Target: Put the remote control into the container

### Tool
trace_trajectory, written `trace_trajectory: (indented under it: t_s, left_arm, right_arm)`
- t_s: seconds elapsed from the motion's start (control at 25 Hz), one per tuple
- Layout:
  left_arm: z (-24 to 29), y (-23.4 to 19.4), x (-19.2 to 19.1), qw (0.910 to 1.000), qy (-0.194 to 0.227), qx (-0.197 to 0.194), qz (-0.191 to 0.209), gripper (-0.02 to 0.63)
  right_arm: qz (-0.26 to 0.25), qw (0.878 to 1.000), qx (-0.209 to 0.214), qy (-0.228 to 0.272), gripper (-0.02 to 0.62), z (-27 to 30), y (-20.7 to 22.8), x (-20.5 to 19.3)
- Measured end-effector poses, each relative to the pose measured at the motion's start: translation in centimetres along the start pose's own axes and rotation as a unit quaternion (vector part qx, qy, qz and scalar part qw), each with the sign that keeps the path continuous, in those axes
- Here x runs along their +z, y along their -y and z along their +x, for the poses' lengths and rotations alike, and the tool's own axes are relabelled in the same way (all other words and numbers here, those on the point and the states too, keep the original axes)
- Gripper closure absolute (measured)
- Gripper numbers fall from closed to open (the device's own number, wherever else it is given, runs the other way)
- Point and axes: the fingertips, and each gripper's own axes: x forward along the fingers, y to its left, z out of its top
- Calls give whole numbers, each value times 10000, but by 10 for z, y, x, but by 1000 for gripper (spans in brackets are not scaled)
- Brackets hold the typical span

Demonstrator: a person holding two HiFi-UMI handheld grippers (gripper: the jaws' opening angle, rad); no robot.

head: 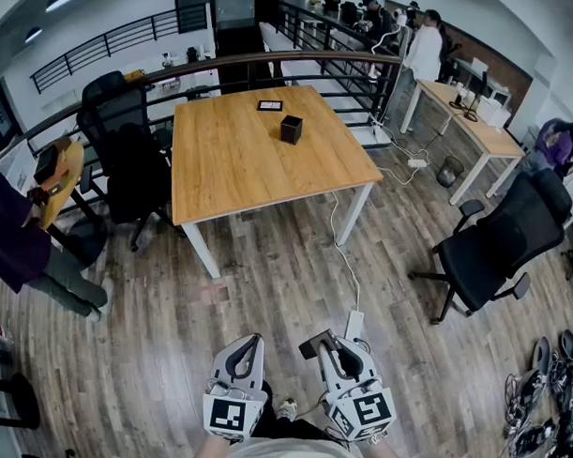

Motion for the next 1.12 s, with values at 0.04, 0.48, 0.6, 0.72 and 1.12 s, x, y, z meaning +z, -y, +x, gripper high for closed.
trace_trajectory:
  t_s: [0.04, 0.48, 0.6, 0.72, 1.12]
  left_arm:
    - [5, -7, -4, 10000, -73, 10, 33, 594]
    - [92, -82, 2, 9995, -37, -274, 135, 594]
    - [116, -98, 11, 9988, 38, -425, 226, 594]
    - [135, -114, 20, 9979, 125, -573, 261, 594]
    - [167, -208, 27, 9992, 135, -372, 93, 594]
  right_arm:
    - [18, 10000, -40, -11, 514, 6, 2, 0]
    - [-54, 9994, -342, -20, 512, 102, 16, 27]
    - [-58, 9990, -440, 5, 514, 128, 20, 37]
    - [-15, 9985, -542, 43, 514, 154, 19, 49]
    - [-97, 9978, -650, 96, 512, 230, 3, 72]
